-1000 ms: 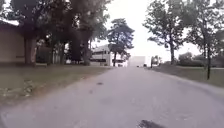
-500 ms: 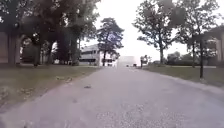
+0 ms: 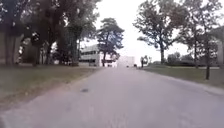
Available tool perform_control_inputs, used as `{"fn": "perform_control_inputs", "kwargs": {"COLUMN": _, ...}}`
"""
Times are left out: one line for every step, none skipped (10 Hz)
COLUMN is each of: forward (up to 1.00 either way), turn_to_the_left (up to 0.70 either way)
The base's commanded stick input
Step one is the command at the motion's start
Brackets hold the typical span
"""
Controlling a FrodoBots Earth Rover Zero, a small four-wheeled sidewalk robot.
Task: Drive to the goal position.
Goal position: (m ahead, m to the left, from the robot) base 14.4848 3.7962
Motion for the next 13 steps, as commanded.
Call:
{"fn": "perform_control_inputs", "kwargs": {"forward": 0.85, "turn_to_the_left": 0.00}}
{"fn": "perform_control_inputs", "kwargs": {"forward": 0.85, "turn_to_the_left": 0.00}}
{"fn": "perform_control_inputs", "kwargs": {"forward": 0.85, "turn_to_the_left": -0.31}}
{"fn": "perform_control_inputs", "kwargs": {"forward": 0.85, "turn_to_the_left": -0.34}}
{"fn": "perform_control_inputs", "kwargs": {"forward": 0.85, "turn_to_the_left": -0.34}}
{"fn": "perform_control_inputs", "kwargs": {"forward": 0.85, "turn_to_the_left": -0.07}}
{"fn": "perform_control_inputs", "kwargs": {"forward": 0.85, "turn_to_the_left": 0.00}}
{"fn": "perform_control_inputs", "kwargs": {"forward": 0.85, "turn_to_the_left": 0.00}}
{"fn": "perform_control_inputs", "kwargs": {"forward": 0.85, "turn_to_the_left": 0.00}}
{"fn": "perform_control_inputs", "kwargs": {"forward": 0.85, "turn_to_the_left": 0.00}}
{"fn": "perform_control_inputs", "kwargs": {"forward": 0.85, "turn_to_the_left": 0.00}}
{"fn": "perform_control_inputs", "kwargs": {"forward": 0.85, "turn_to_the_left": 0.00}}
{"fn": "perform_control_inputs", "kwargs": {"forward": 0.85, "turn_to_the_left": 0.00}}
